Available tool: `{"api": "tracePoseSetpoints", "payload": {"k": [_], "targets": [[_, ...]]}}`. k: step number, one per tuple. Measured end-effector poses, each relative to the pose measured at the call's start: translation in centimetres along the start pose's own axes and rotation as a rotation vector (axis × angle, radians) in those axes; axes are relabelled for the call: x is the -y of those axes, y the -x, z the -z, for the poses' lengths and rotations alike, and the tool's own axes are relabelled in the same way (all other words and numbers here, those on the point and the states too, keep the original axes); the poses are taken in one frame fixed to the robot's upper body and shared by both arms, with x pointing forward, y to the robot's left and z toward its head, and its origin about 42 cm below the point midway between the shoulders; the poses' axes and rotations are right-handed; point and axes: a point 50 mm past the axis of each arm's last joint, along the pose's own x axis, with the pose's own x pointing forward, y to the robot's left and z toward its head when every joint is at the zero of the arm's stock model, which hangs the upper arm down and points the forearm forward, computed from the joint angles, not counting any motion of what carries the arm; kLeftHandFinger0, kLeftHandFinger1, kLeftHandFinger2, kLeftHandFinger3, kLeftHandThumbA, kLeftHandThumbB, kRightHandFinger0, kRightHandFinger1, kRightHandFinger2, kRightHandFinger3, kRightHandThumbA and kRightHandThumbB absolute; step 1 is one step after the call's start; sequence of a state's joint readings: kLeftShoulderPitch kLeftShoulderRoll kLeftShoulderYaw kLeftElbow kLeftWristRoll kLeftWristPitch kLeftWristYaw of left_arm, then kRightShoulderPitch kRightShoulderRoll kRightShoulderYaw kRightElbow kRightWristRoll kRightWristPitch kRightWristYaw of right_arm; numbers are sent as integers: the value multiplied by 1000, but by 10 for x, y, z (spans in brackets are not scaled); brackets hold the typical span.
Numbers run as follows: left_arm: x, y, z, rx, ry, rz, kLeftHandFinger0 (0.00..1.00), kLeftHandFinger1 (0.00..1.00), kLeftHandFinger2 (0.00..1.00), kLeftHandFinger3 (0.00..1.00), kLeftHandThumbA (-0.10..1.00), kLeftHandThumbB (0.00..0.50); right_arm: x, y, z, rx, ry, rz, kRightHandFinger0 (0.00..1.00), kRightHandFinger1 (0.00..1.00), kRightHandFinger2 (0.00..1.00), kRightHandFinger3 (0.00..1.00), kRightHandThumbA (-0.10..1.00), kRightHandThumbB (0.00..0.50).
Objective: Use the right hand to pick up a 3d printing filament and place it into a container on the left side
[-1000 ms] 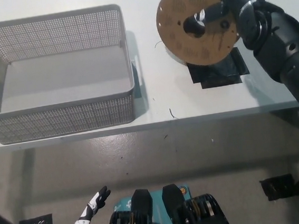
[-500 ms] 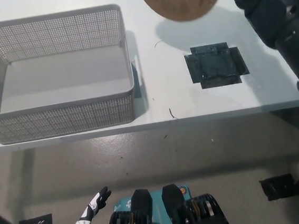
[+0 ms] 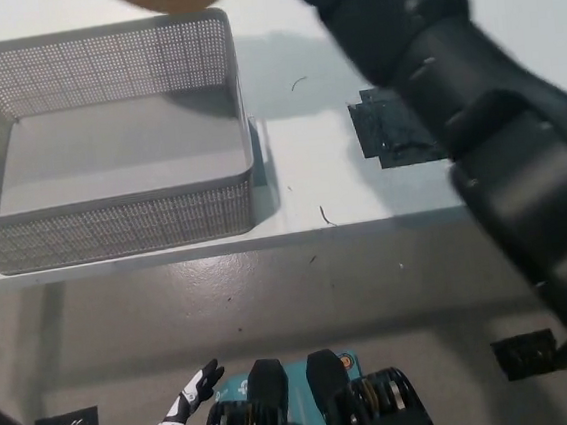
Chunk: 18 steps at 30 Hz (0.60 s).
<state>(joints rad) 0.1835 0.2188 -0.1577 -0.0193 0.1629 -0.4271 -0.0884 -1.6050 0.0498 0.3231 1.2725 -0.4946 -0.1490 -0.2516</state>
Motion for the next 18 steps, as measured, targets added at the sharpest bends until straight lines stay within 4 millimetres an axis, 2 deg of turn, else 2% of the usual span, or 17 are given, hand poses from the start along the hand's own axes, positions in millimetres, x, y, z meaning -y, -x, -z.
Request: {"api": "tracePoseSetpoints", "payload": {"k": [1, 3, 5, 6, 7, 8, 9, 11, 13, 14, 16, 18], "targets": [[0, 0, 0, 0, 1, 3, 1000, 1000, 1000, 1000, 983, 384, -6, 0, -7, 10, -7, -5, 0, 173, 717, 679, -100, 172], [1, 1, 0, -1, 1, 8, 1000, 1000, 1000, 1000, 987, 381, -18, 1, -19, 25, -21, -11, 0, 135, 688, 630, -100, 170], [1, 1, 0, -1, 1, 9, 1000, 1000, 1000, 1000, 998, 387, -30, 3, -27, 29, -29, -26, 0, 143, 692, 615, -100, 172], [1, 2, -1, -1, 0, 9, 1000, 1000, 1000, 1000, 997, 390, -36, 4, -30, 30, -29, -37, 0, 126, 682, 592, -100, 190], [1, 2, -1, 0, 0, 10, 1000, 1000, 1000, 1000, 997, 391, -41, 5, -31, 31, -28, -47, 0, 118, 677, 587, -100, 183], [1, 2, -1, 0, -1, 10, 1000, 1000, 1000, 1000, 1000, 394, -45, 7, -32, 29, -26, -54, 0, 75, 626, 527, -100, 190], [1, 1, -1, 2, -2, 10, 1000, 1000, 1000, 1000, 1000, 395, -50, 8, -31, 25, -18, -64, 0, 76, 624, 522, -100, 203], [1, 1, -2, 4, -4, 10, 1000, 1000, 1000, 1000, 1000, 399, -57, 12, -26, 13, -1, -79, 0, 6, 565, 466, -100, 213], [1, 1, -2, 5, -5, 10, 1000, 1000, 1000, 1000, 1000, 399, -62, 16, -20, 1, 18, -90, 0, 0, 544, 442, -100, 228], [1, 1, -2, 5, -5, 11, 1000, 1000, 1000, 1000, 1000, 400, -64, 17, -18, -4, 24, -95, 0, 0, 541, 441, -100, 230], [1, -1, -3, 8, -6, 11, 1000, 1000, 1000, 1000, 995, 405, -71, 23, -7, -23, 51, -114, 0, 17, 581, 553, -100, 215], [1, -2, -3, 11, -6, 12, 1000, 1000, 1000, 1000, 993, 403, -76, 28, 2, -38, 70, -128, 0, 23, 592, 611, -100, 216]]}}
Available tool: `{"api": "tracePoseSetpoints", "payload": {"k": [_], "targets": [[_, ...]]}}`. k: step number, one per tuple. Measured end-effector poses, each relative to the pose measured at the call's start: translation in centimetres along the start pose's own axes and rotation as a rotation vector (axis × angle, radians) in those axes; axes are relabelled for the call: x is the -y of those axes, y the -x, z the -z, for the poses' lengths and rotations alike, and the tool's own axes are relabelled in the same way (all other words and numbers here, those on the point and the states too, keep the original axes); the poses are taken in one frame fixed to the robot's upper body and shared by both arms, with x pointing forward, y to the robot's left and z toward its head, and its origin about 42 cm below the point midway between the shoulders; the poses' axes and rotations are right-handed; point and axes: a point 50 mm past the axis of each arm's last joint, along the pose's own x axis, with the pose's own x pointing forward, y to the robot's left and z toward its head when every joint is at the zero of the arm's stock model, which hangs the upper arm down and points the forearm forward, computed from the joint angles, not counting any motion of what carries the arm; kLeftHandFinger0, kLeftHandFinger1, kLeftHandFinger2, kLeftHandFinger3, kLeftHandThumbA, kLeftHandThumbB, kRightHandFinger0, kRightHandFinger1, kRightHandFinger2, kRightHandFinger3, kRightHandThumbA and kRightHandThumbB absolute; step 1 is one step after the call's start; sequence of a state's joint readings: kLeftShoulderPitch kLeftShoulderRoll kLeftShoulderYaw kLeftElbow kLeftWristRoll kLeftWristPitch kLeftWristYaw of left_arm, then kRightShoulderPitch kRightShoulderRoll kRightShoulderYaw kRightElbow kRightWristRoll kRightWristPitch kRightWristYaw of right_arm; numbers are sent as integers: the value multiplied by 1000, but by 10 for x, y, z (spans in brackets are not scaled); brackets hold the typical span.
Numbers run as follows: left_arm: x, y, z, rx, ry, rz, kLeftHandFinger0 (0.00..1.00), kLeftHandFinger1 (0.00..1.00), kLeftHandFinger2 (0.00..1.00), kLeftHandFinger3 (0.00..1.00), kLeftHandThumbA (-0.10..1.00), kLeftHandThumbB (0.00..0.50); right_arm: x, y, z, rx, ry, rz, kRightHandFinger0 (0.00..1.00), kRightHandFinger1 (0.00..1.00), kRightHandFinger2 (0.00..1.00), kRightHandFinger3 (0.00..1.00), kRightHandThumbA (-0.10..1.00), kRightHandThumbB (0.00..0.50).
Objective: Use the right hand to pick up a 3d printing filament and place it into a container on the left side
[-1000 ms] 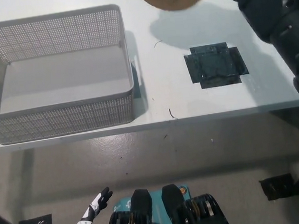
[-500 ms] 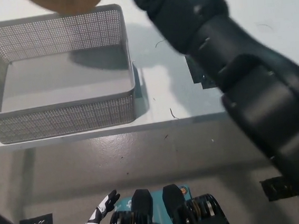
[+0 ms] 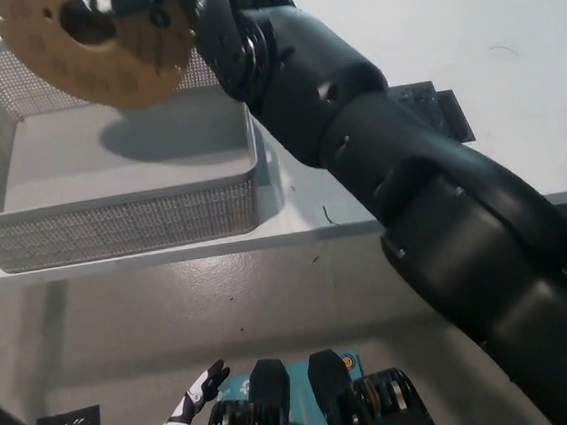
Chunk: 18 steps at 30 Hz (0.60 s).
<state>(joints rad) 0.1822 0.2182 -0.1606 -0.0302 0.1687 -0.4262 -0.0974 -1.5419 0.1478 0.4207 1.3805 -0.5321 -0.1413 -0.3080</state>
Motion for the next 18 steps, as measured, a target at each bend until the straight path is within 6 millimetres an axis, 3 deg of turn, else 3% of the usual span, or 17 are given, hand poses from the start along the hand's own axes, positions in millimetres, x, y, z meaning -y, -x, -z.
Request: {"api": "tracePoseSetpoints", "payload": {"k": [2, 4, 5, 7, 10, 13, 14, 15, 16, 17, 18], "targets": [[0, -1, -1, 5, 2, 2, 1000, 1000, 1000, 1000, 993, 410, -6, 5, 10, -16, 16, -9, 0, 100, 675, 692, -100, 206], [1, -3, -2, 11, 4, 6, 1000, 1000, 1000, 1000, 997, 399, -13, 10, 21, -32, 31, -19, 0, 85, 589, 660, -100, 224], [1, -3, -3, 12, 4, 8, 1000, 1000, 1000, 1000, 1000, 403, -15, 12, 23, -35, 35, -21, 46, 180, 623, 746, -100, 248], [2, -6, -4, 19, 4, 16, 1000, 1000, 1000, 1000, 1000, 409, -25, 19, 33, -50, 46, -35, 0, 49, 514, 573, -100, 231], [2, -12, -6, 35, 2, 25, 1000, 1000, 1000, 1000, 1000, 409, -40, 27, 38, -56, 50, -44, 0, 57, 601, 598, -100, 206], [2, -17, -8, 50, -1, 32, 1000, 1000, 1000, 1000, 1000, 404, -49, 30, 33, -45, 59, -53, 0, 2, 541, 405, -100, 190], [2, -20, -8, 56, -2, 37, 1000, 1000, 1000, 1000, 1000, 405, -57, 33, 32, -46, 58, -65, 0, 8, 565, 402, -100, 184], [3, -21, -9, 59, -3, 40, 1000, 1000, 1000, 1000, 1000, 405, -62, 35, 31, -49, 53, -74, 0, 36, 666, 472, -100, 181], [3, -22, -9, 61, -4, 42, 1000, 1000, 1000, 1000, 1000, 405, -66, 38, 31, -52, 49, -82, 47, 181, 797, 652, -100, 200], [3, -23, -10, 64, -5, 46, 1000, 1000, 1000, 1000, 1000, 404, -72, 41, 32, -58, 45, -94, 11, 181, 681, 610, -100, 205], [4, -24, -10, 66, -6, 50, 1000, 1000, 1000, 1000, 1000, 405, -76, 43, 33, -65, 40, -107, 101, 302, 814, 765, -8, 251]]}}
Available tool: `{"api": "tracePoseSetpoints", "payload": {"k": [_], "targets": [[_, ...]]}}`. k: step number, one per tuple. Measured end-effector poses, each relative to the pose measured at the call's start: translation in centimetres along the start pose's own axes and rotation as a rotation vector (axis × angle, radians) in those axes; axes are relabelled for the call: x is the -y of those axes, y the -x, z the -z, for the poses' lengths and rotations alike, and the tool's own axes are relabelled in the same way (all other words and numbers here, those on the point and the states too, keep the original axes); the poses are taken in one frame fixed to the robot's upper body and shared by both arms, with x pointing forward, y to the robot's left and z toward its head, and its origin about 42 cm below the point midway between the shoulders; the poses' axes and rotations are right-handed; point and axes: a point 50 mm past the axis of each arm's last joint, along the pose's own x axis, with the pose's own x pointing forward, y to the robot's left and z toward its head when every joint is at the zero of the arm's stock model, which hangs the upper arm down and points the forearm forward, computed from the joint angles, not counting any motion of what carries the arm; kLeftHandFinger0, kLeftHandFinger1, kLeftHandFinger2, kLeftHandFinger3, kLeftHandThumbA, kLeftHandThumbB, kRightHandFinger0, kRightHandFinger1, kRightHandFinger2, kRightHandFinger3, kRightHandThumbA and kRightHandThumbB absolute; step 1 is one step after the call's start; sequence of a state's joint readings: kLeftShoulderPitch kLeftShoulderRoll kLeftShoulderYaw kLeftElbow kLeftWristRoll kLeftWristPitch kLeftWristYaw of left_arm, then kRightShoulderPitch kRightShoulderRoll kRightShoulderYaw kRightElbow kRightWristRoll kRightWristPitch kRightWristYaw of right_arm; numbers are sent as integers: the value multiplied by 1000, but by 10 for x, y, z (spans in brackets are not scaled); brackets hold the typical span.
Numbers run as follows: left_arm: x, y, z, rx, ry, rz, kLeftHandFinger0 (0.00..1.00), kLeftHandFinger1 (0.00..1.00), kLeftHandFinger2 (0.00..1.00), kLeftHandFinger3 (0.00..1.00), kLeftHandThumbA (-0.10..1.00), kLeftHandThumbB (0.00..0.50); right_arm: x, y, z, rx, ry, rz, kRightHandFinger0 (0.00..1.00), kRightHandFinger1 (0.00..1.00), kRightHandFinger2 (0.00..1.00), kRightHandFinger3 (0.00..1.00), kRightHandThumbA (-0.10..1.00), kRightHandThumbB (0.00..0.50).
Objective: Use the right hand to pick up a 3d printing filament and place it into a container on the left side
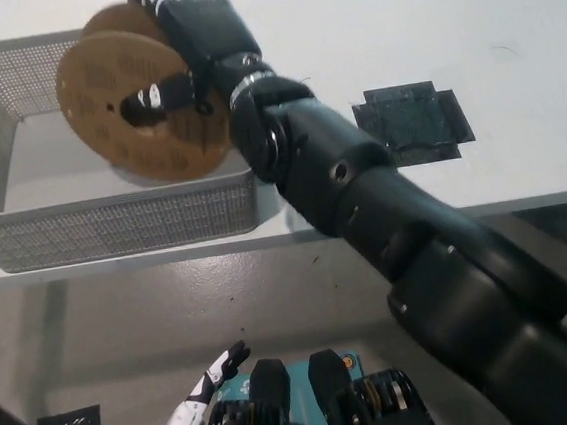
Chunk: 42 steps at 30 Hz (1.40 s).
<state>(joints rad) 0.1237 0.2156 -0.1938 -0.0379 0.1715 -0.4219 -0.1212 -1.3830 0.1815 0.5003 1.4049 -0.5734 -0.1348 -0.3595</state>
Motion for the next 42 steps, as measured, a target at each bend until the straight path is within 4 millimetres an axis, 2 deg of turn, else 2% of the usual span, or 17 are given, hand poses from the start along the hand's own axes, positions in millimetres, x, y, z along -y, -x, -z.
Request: {"api": "tracePoseSetpoints", "payload": {"k": [1, 2, 3, 4, 5, 9, 14, 18, 21, 28, 31, 35, 37, 38, 39, 42], "targets": [[0, -1, 0, 2, -1, 3, 1000, 1000, 1000, 1000, 1000, 406, -5, 2, 2, -8, -6, -19, 290, 506, 948, 921, 218, 298], [1, -2, -1, 4, -1, 6, 1000, 1000, 1000, 1000, 1000, 404, -9, 4, 3, -15, -15, -36, 743, 988, 1000, 1000, 472, 361], [1, -3, -1, 6, -2, 8, 1000, 1000, 1000, 1000, 1000, 404, -11, 4, 4, -21, -22, -55, 1000, 1000, 1000, 1000, 626, 429], [1, -4, -1, 7, -2, 9, 1000, 1000, 1000, 1000, 1000, 400, -12, 5, 4, -26, -25, -70, 1000, 1000, 1000, 1000, 699, 476], [1, -5, -1, 7, -2, 11, 1000, 1000, 1000, 1000, 1000, 398, -12, 4, 4, -32, -26, -90, 1000, 1000, 1000, 1000, 735, 486], [3, -6, -1, 4, 1, 25, 1000, 1000, 1000, 1000, 1000, 394, -12, 3, 4, -50, -29, -163, 1000, 1000, 1000, 1000, 852, 500], [3, -7, -1, 3, -2, 31, 1000, 1000, 1000, 1000, 1000, 389, -2, -4, -2, -49, -18, -212, 1000, 1000, 1000, 1000, 1000, 500], [3, -7, -1, 3, -1, 31, 1000, 1000, 1000, 1000, 990, 385, 10, -9, -3, -52, -58, -230, 1000, 1000, 1000, 1000, 1000, 500], [3, -7, -1, 2, -1, 32, 1000, 1000, 1000, 1000, 1000, 386, 32, -17, -6, -46, -172, -206, 1000, 1000, 1000, 1000, 1000, 500], [4, -7, -1, -1, -3, 33, 1000, 1000, 1000, 1000, 1000, 382, 105, -33, -22, 30, -455, -87, 1000, 1000, 1000, 1000, 982, 500], [4, -7, -1, -2, -3, 33, 1000, 1000, 1000, 1000, 1000, 385, 148, -35, -31, 101, -564, -25, 1000, 1000, 1000, 1000, 1000, 500], [4, -6, 1, -10, -3, 34, 1000, 1000, 1000, 1000, 1000, 385, 191, -29, -30, 156, -607, 45, 1000, 1000, 1000, 1000, 921, 500], [4, -5, 3, -17, -2, 35, 1000, 1000, 1000, 1000, 1000, 390, 209, -23, -26, 175, -624, 81, 1000, 1000, 1000, 1000, 888, 477], [4, -5, 3, -20, -2, 36, 1000, 1000, 1000, 1000, 1000, 389, 218, -19, -23, 185, -633, 100, 1000, 1000, 1000, 1000, 896, 445], [5, -4, 4, -22, -1, 36, 1000, 1000, 1000, 1000, 1000, 389, 224, -15, -18, 189, -641, 116, 1000, 1000, 1000, 1000, 912, 433], [5, -4, 5, -25, -1, 36, 1000, 1000, 1000, 1000, 1000, 381, 238, 0, -1, 202, -655, 166, 1000, 1000, 1000, 1000, 968, 442]]}}
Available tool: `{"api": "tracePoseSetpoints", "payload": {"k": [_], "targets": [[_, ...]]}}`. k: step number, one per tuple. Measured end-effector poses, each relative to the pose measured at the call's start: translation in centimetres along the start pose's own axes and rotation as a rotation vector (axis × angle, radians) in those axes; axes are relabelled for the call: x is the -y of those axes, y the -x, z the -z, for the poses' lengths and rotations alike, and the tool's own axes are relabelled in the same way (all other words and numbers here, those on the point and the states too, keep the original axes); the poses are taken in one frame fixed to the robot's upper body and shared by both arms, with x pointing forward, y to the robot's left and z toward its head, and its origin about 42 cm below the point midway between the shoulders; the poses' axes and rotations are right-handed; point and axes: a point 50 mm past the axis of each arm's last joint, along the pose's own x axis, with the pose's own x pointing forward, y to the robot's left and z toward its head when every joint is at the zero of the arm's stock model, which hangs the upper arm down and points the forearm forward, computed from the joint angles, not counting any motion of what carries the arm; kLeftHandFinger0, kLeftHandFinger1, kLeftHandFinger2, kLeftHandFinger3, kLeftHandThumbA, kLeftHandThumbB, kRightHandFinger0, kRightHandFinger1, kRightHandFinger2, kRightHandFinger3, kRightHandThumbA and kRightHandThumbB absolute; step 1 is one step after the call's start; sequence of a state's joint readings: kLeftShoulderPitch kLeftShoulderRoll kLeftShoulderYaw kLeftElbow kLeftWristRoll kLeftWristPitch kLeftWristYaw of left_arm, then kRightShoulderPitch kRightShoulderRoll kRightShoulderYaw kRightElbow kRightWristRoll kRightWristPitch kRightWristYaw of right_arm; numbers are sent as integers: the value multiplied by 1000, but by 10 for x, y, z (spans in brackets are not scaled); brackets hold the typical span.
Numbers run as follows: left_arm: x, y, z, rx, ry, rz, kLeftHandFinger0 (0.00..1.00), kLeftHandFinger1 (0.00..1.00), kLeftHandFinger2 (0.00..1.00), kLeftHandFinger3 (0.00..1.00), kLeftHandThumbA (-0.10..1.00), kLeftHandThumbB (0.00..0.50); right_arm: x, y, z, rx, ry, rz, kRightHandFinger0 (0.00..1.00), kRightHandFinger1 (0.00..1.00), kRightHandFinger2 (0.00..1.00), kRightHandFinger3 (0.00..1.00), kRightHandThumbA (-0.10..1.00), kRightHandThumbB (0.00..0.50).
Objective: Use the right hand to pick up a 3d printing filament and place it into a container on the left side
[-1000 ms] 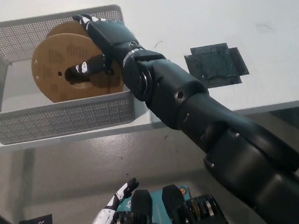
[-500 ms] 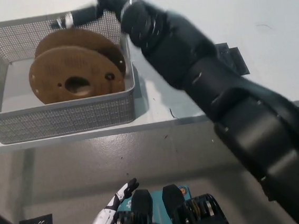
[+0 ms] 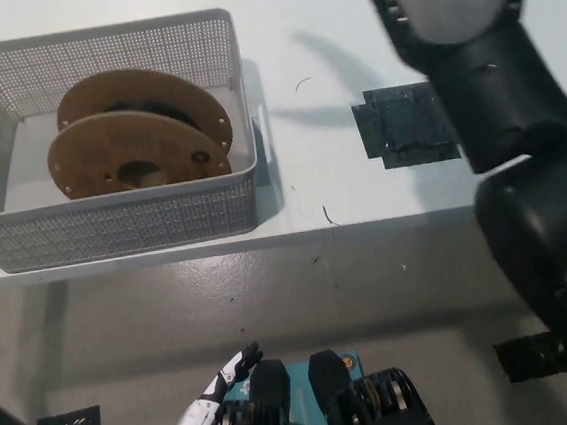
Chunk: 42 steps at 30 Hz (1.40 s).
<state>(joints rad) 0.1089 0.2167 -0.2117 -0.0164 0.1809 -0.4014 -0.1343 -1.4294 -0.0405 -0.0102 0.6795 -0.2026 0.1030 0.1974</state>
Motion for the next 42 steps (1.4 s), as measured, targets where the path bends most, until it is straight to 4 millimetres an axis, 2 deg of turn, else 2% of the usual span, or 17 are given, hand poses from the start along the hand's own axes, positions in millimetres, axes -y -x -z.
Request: {"api": "tracePoseSetpoints", "payload": {"k": [4, 5, 9, 11, 12, 14, 19, 20, 22, 23, 29, 31, 34, 35, 36, 38, 42], "targets": [[0, 0, 1, -4, 1, 0, 1000, 1000, 1000, 1000, 1000, 369, 23, 28, 19, -4, -11, 50, 1000, 1000, 1000, 1000, 1000, 465], [0, 1, 1, -5, 1, 1, 1000, 1000, 1000, 1000, 1000, 363, 28, 38, 27, -11, -16, 64, 1000, 1000, 1000, 1000, 1000, 499], [1, 2, 4, -16, 4, 2, 1000, 1000, 1000, 1000, 1000, 352, 42, 80, 63, -56, -35, 114, 1000, 1000, 1000, 1000, 1000, 500], [2, 2, 6, -24, 5, 4, 1000, 1000, 1000, 1000, 1000, 347, 45, 112, 88, -97, -45, 140, 1000, 1000, 1000, 1000, 1000, 499], [2, 2, 7, -26, 5, 4, 1000, 1000, 1000, 1000, 1000, 339, 46, 120, 94, -107, -47, 145, 1000, 1000, 1000, 1000, 982, 470], [2, 3, 8, -31, 7, 5, 1000, 1000, 1000, 1000, 1000, 338, 44, 156, 120, -159, -57, 164, 1000, 1000, 1000, 1000, 989, 477], [2, 3, 9, -36, 8, 6, 1000, 1000, 1000, 1000, 1000, 341, 28, 240, 161, -263, -74, 183, 1000, 1000, 1000, 1000, 997, 500], [2, 3, 9, -37, 8, 6, 1000, 1000, 1000, 1000, 1000, 342, 23, 256, 166, -280, -76, 184, 1000, 1000, 1000, 1000, 947, 500], [2, 4, 9, -38, 8, 6, 1000, 1000, 1000, 1000, 1000, 338, 8, 295, 176, -324, -82, 179, 1000, 1000, 1000, 1000, 1000, 500], [3, 4, 10, -38, 9, 6, 1000, 1000, 1000, 1000, 1000, 337, 0, 310, 180, -344, -87, 174, 1000, 1000, 1000, 1000, 951, 500], [3, 5, 10, -43, 10, 5, 1000, 1000, 1000, 1000, 1000, 315, -65, 418, 173, -444, -144, 110, 1000, 1000, 1000, 1000, 1000, 496], [3, 6, 11, -47, 11, 3, 1000, 1000, 1000, 1000, 1000, 312, -86, 448, 161, -456, -173, 96, 1000, 1000, 1000, 1000, 1000, 394], [4, 9, 12, -54, 14, 1, 1000, 1000, 1000, 1000, 1000, 307, -115, 490, 141, -485, -225, 87, 1000, 1000, 1000, 1000, 1000, 337], [4, 11, 12, -60, 15, 0, 1000, 1000, 1000, 1000, 1000, 301, -125, 503, 135, -498, -249, 87, 1000, 1000, 1000, 1000, 1000, 258], [5, 13, 13, -64, 17, -1, 1000, 1000, 1000, 1000, 1000, 301, -132, 512, 131, -506, -262, 88, 1000, 1000, 1000, 1000, 1000, 243], [5, 19, 15, -78, 21, -5, 1000, 1000, 1000, 1000, 1000, 292, -144, 529, 126, -533, -291, 94, 1000, 1000, 1000, 1000, 1000, 291], [7, 31, 19, -111, 29, -15, 1000, 1000, 1000, 1000, 1000, 281, -158, 546, 127, -554, -326, 105, 1000, 1000, 1000, 1000, 1000, 282]]}}
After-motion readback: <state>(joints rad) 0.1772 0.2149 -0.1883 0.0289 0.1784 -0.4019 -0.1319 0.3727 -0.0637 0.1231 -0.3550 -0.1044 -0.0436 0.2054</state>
